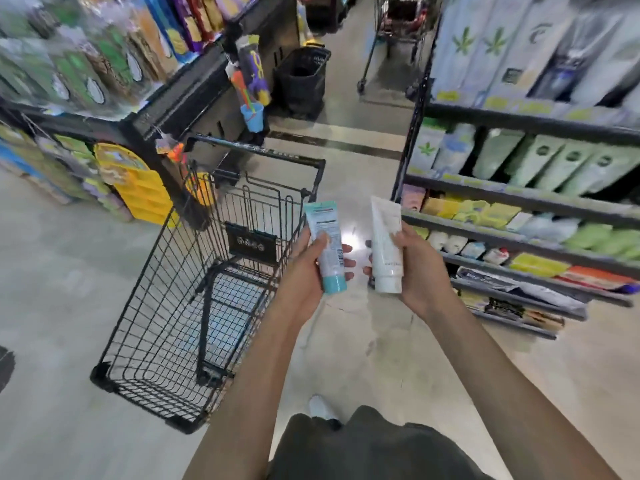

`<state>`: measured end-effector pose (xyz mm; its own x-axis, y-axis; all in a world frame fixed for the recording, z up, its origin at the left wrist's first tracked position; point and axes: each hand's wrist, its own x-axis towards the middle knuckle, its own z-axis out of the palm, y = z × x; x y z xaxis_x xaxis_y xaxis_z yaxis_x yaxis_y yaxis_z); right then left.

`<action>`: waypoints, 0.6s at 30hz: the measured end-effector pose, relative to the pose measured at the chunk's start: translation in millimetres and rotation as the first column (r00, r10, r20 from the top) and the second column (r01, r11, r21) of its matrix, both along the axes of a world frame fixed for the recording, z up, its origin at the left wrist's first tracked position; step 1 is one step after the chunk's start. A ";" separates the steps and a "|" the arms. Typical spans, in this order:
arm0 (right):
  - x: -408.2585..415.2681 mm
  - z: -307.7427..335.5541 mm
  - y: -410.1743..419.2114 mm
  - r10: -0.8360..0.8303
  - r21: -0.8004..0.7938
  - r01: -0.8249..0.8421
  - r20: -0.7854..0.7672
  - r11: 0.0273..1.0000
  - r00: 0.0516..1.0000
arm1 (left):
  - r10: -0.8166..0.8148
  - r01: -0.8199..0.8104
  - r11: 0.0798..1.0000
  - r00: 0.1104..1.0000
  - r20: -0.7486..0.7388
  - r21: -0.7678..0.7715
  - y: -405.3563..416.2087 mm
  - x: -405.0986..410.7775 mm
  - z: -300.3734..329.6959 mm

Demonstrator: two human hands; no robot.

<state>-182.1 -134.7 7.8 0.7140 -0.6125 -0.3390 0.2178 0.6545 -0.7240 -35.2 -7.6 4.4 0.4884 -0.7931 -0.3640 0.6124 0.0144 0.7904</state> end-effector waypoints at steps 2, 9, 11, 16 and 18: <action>-33.2 0.9 -12.0 -0.052 -0.014 0.052 0.010 0.999 0.999 | -0.050 0.051 0.998 0.997 -0.061 0.020 -19.0 -25.3 1.6; -151.1 5.0 -48.0 -0.247 -0.096 0.242 -0.046 0.965 0.968 | -0.129 0.133 0.990 0.988 -0.086 0.038 -78.8 -118.6 1.0; -183.7 7.7 -56.7 -0.293 -0.112 0.287 -0.049 0.951 0.955 | -0.175 0.177 0.983 0.984 -0.042 0.055 -95.1 -151.3 5.5; -256.9 12.2 -77.3 -0.350 -0.163 0.338 -0.053 0.927 0.935 | -0.255 0.253 0.966 0.966 0.043 0.049 -127.3 -225.2 14.1; -281.6 11.8 -84.1 -0.367 -0.171 0.353 -0.059 0.920 0.928 | -0.275 0.274 0.961 0.959 0.065 0.025 -138.0 -249.6 12.0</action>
